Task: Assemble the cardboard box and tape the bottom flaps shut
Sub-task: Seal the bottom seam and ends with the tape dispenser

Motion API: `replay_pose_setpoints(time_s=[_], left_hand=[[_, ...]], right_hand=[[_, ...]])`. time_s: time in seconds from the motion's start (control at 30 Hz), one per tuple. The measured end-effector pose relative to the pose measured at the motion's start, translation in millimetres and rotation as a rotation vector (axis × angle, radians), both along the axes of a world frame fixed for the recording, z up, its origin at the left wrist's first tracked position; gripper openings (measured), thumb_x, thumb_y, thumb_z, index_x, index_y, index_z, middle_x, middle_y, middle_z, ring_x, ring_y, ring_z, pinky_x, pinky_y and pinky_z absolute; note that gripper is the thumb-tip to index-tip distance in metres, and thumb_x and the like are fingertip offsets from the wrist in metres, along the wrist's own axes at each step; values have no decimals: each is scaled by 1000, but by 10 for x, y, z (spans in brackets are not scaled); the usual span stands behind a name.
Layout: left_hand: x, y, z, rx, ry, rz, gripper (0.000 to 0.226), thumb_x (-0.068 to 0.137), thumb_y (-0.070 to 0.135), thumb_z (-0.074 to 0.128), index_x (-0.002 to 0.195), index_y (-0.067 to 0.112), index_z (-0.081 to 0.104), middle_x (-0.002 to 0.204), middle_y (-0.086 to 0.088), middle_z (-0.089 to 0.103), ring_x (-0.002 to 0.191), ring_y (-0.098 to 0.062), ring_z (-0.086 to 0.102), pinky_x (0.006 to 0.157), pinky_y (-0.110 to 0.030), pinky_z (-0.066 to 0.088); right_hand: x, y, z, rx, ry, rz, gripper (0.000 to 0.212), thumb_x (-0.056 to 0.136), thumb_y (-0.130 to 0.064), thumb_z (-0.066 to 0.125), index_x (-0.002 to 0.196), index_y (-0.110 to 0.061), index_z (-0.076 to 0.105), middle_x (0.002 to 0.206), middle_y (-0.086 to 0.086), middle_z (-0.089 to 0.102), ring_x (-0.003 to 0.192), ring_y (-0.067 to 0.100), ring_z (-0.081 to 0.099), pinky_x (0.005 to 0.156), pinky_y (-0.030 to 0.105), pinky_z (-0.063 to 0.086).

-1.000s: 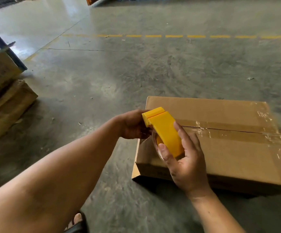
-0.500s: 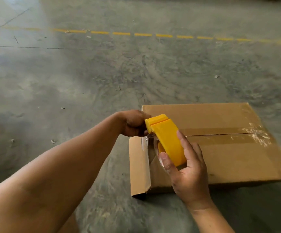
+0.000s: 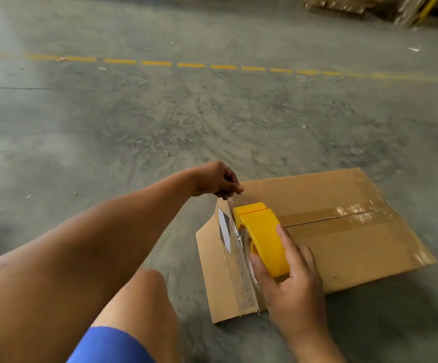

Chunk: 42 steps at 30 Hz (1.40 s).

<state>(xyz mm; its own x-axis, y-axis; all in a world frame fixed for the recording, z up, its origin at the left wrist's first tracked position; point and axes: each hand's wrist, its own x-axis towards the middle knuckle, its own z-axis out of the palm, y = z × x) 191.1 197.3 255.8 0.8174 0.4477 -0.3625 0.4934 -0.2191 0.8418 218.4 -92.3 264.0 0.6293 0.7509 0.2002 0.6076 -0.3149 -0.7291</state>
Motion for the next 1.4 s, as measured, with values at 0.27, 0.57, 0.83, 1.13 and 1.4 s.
replay_pose_setpoints(time_s=[0.27, 0.57, 0.83, 1.13, 1.4], left_hand=[[172, 286, 9, 207, 27, -55, 7, 97, 17, 66, 94, 18, 72, 82, -3, 70, 75, -15, 65, 81, -32, 57], [156, 359, -238, 340, 85, -35, 11, 97, 18, 64, 99, 13, 74, 76, -1, 70, 66, -11, 60, 68, -24, 50], [228, 488, -337, 429, 96, 4, 18, 98, 27, 63, 102, 14, 75, 79, 1, 69, 71, -13, 62, 60, -21, 47], [346, 532, -340, 458, 103, -58, 17, 100, 24, 60, 104, 14, 74, 78, 5, 67, 68, -8, 60, 59, -18, 42], [410, 496, -484, 431, 99, -61, 17, 100, 21, 60, 107, 12, 73, 81, 4, 67, 71, -7, 60, 66, -17, 44]], right_hand=[[23, 72, 54, -54, -12, -53, 77, 81, -72, 48, 145, -31, 38, 106, -11, 42, 94, 5, 50, 69, 12, 38], [-6, -1, 64, -112, 24, -5, 77, 79, -74, 46, 146, -39, 32, 106, -14, 38, 99, -8, 45, 63, 6, 39], [27, -12, 17, -116, 20, -18, 75, 79, -75, 44, 144, -40, 36, 99, -22, 38, 86, -5, 48, 53, 15, 42], [104, 31, -14, -149, 25, -23, 81, 76, -82, 36, 146, -42, 31, 98, -18, 37, 76, 4, 50, 52, 16, 38], [130, 15, -44, -175, 41, -20, 79, 75, -74, 46, 145, -40, 33, 99, -22, 36, 83, 2, 48, 57, 18, 42]])
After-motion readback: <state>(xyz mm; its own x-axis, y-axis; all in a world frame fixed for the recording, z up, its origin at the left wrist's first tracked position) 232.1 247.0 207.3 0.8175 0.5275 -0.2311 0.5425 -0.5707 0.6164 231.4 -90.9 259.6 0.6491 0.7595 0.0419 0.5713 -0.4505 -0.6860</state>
